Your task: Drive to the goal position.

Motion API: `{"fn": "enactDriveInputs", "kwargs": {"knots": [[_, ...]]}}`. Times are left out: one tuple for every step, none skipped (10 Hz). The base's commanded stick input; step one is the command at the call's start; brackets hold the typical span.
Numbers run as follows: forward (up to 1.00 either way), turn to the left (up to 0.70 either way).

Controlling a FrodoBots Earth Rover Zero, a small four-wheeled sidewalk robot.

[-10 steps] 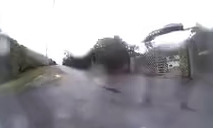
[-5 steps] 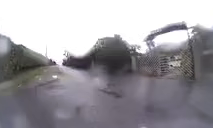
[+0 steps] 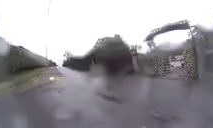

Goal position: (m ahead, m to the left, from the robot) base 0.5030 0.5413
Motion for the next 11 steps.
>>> {"fn": "enactDriveInputs", "kwargs": {"knots": [[0.7, 0.0], [0.7, 0.0], [0.7, 0.0], [0.7, 0.0], [0.7, 0.0], [0.7, 0.0], [0.7, 0.0], [0.7, 0.0], [0.7, 0.0], [0.7, 0.0], [0.7, 0.0]]}}
